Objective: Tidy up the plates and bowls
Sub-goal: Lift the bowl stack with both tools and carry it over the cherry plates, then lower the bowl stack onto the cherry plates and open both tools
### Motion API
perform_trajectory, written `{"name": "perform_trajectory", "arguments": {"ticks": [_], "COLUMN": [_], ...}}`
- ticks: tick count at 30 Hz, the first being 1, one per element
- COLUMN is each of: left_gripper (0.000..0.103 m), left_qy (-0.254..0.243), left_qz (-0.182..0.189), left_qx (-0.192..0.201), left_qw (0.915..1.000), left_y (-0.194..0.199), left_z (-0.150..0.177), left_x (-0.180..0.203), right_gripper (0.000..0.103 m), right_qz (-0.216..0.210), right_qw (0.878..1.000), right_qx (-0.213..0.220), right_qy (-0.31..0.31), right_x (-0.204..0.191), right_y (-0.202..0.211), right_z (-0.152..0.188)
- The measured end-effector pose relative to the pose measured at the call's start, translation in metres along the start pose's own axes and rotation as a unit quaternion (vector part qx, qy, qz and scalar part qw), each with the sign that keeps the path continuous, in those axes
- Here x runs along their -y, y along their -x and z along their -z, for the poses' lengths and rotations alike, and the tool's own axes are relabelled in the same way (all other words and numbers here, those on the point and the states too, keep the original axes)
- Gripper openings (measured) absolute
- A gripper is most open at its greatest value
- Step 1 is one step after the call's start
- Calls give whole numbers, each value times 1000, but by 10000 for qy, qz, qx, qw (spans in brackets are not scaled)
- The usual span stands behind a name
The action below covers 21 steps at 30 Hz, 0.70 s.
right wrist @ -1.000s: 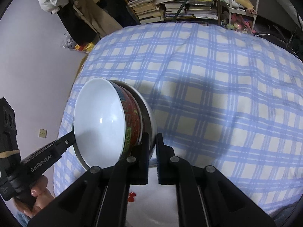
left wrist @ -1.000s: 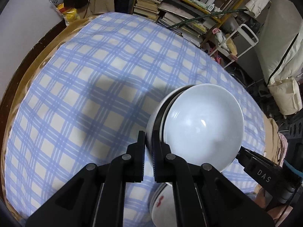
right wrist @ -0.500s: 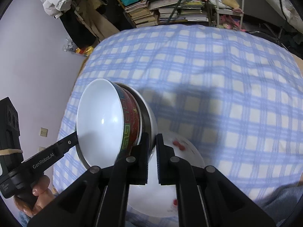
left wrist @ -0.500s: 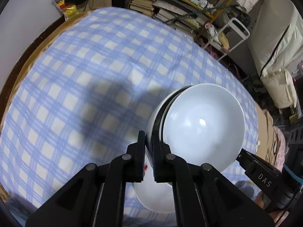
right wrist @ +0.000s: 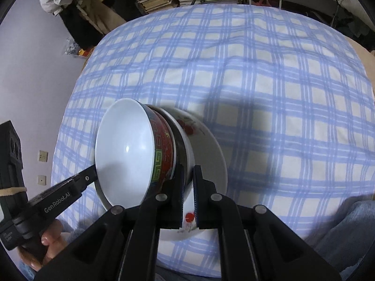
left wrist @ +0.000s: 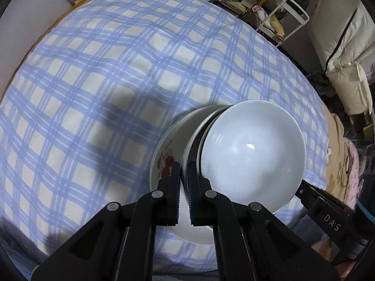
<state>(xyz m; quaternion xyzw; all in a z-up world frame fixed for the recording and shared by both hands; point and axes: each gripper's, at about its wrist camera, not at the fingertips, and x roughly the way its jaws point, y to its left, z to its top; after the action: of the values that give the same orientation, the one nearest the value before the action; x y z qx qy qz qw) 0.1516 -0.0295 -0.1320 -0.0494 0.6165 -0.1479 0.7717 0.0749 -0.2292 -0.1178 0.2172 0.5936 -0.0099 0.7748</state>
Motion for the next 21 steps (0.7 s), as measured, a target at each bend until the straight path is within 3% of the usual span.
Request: {"name": "perform_trajectory", "arguments": {"ticks": [2,5,11,13,15,21], "left_gripper": [6,10,16,17,20,32], "left_qy": [-306,-523,-647,-694,-733,-711], "left_qz": [-322,-465,-779,-947,-1084,-1289], "left_qx": [238,415,679,892,1102,1888], "left_qw": [9987,9967,9925,9891,9853,9709], "left_y": [9,20,36,46,55,98], "left_z": [3,5,15,21,27,48], "left_x": [8,13,14,13,13,5], "right_gripper": [9,10,13,25,46,60], "right_qz": [17,42,-403,-480,-534,-649], "right_qw": [9998,9993,9979,9965,9949,9835], "right_qx": [-6,196,454,629,786,1580], "right_qy": [175,324,220,276,328,592], "right_x": [-3,-7,1,4,6,7], "right_y": [0,8,32,42,51,88], "right_z": [2,4,9,15,21,40]}}
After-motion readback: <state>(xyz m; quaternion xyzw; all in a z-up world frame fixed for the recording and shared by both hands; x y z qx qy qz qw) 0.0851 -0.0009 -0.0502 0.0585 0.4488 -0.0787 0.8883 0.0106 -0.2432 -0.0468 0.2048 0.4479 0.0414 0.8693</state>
